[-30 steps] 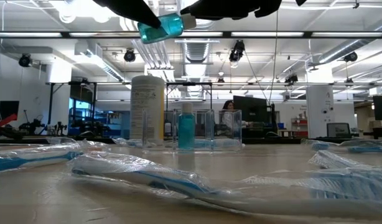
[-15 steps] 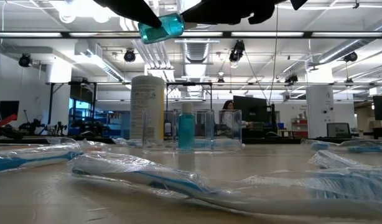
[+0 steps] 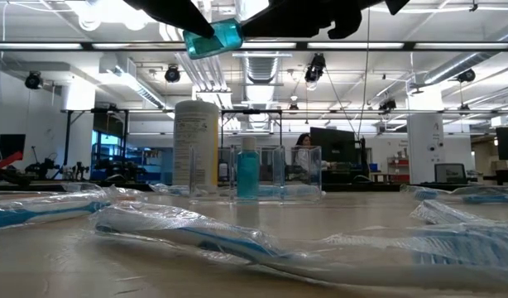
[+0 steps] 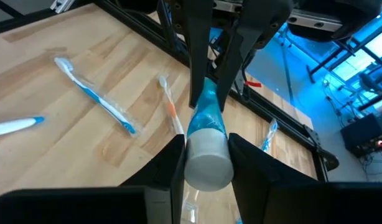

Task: Pick & Place toothbrushing station
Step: Put the blue mouthwash into the transparent organizer

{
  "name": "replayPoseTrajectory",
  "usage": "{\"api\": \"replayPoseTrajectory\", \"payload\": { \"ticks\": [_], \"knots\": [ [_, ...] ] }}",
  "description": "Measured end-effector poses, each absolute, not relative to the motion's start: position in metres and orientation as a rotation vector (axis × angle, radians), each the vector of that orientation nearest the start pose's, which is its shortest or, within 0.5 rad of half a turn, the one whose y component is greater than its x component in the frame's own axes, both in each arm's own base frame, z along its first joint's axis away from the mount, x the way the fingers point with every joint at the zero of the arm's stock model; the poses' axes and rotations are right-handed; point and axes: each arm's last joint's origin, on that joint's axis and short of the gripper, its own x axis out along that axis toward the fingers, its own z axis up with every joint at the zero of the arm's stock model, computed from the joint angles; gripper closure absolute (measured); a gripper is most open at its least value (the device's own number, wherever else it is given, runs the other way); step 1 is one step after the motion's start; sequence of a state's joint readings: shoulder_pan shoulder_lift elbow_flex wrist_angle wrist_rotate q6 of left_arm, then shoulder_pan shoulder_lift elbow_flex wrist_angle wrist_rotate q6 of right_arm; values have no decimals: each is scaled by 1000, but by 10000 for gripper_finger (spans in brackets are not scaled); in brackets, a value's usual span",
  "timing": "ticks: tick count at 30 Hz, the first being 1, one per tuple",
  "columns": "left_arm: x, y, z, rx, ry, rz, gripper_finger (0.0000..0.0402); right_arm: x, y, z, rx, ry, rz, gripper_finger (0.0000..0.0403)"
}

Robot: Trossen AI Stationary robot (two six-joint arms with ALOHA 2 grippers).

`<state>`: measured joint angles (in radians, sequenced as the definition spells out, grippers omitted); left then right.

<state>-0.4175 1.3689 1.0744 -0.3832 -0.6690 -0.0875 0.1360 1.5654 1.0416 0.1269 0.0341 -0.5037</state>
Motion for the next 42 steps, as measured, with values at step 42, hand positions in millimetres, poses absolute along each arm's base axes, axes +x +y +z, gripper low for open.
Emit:
{"api": "replayPoseTrajectory", "payload": {
  "ticks": [42],
  "knots": [
    [216, -110, 226, 47, 446, 241, 382, 394, 21, 310, -195, 1135, -7, 313]
  ]
}}
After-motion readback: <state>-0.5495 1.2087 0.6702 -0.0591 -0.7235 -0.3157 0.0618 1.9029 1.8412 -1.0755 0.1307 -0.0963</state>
